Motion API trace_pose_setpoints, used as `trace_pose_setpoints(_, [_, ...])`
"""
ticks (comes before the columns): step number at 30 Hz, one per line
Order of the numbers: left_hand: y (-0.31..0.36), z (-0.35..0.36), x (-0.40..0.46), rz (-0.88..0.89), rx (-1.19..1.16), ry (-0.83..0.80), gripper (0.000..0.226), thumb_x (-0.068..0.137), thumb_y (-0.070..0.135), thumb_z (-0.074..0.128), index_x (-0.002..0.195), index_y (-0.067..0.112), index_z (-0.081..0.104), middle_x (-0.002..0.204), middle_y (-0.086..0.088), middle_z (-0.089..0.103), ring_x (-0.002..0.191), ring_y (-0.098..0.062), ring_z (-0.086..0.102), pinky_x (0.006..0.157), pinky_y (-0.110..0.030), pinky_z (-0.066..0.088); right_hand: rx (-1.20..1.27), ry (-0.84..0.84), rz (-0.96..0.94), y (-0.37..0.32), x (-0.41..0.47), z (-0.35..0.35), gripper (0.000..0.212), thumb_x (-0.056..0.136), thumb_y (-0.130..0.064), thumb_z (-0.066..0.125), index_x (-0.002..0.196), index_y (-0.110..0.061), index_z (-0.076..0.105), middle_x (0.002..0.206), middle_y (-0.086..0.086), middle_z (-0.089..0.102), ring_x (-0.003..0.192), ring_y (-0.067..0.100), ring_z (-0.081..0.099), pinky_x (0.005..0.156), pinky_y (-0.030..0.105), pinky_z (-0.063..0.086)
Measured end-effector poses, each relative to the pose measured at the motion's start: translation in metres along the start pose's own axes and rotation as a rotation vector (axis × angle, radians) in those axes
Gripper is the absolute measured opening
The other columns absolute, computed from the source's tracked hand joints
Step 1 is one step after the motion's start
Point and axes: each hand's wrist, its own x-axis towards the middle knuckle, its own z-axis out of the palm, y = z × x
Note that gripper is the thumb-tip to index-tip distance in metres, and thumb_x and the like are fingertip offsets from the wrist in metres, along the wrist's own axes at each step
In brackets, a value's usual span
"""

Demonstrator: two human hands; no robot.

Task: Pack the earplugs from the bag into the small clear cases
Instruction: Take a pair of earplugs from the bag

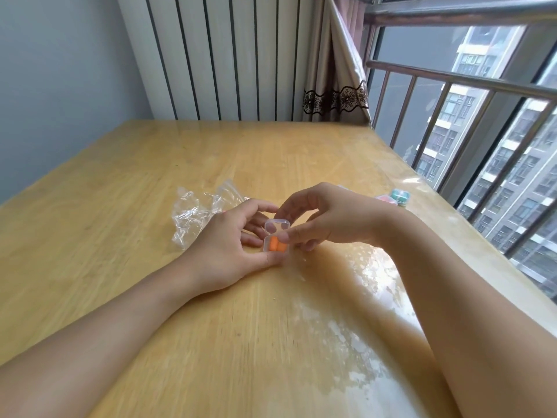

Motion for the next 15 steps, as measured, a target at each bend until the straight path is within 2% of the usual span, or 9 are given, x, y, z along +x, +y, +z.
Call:
trace_pose_setpoints(2, [0.0,-0.001,0.0,-0.016,-0.047,0.018,0.058,0.069,0.027,0.091,0.12,0.033,0.063,0.102,0.005,0.073,0.094,-0.009,0.072,0.085,-0.026,0.06,-0.114,-0.021,-0.041,-0.002,-0.001,0.001,0.046,0.075,-0.023,0.088,0.118,-0.024,0.07,0.117,-0.007,0.071,0.093,0.023,0.075,0.085,0.037,0.062])
trace_pose_setpoints(4, [-0.001,-0.002,0.002,-0.046,-0.124,0.058,0.052,0.07,0.028,0.089,0.116,0.033,0.065,0.1,0.005,0.073,0.09,-0.011,0.074,0.085,-0.027,0.06,-0.196,0.008,-0.102,-0.004,0.001,0.007,0.049,0.072,-0.018,0.088,0.117,-0.026,0.069,0.113,-0.011,0.071,0.09,0.017,0.075,0.081,0.043,0.062])
trace_pose_setpoints(7, [-0.002,-0.003,0.005,-0.085,-0.232,0.122,0.047,0.068,0.035,0.083,0.111,0.03,0.066,0.101,0.007,0.074,0.08,-0.017,0.077,0.084,-0.03,0.059,-0.216,0.187,-0.222,-0.005,0.008,0.02,0.039,0.073,-0.021,0.088,0.109,-0.023,0.072,0.104,-0.01,0.072,0.082,0.012,0.073,0.076,0.04,0.061])
trace_pose_setpoints(11, [0.001,-0.004,0.004,-0.11,-0.335,0.196,0.046,0.072,0.041,0.081,0.11,0.018,0.067,0.102,-0.008,0.074,0.075,-0.025,0.076,0.083,-0.044,0.061,-0.382,0.374,-0.437,-0.005,0.015,0.034,0.022,0.08,-0.027,0.083,0.099,-0.019,0.076,0.091,-0.005,0.072,0.08,0.014,0.068,0.07,0.041,0.058])
trace_pose_setpoints(13, [0.004,-0.005,0.003,-0.094,-0.356,0.228,0.047,0.076,0.046,0.083,0.109,0.016,0.068,0.102,-0.008,0.074,0.08,-0.026,0.077,0.078,-0.041,0.063,-0.403,0.446,-0.508,-0.006,0.014,0.034,0.017,0.082,-0.028,0.081,0.094,-0.016,0.078,0.085,-0.001,0.071,0.077,0.017,0.066,0.066,0.042,0.057])
trace_pose_setpoints(15, [0.007,-0.005,0.002,-0.068,-0.348,0.269,0.04,0.079,0.04,0.081,0.106,0.014,0.07,0.098,-0.006,0.076,0.078,-0.025,0.076,0.074,-0.037,0.063,-0.393,0.505,-0.531,-0.007,0.013,0.031,0.013,0.083,-0.028,0.079,0.091,-0.018,0.079,0.081,-0.002,0.07,0.073,0.016,0.065,0.063,0.041,0.056])
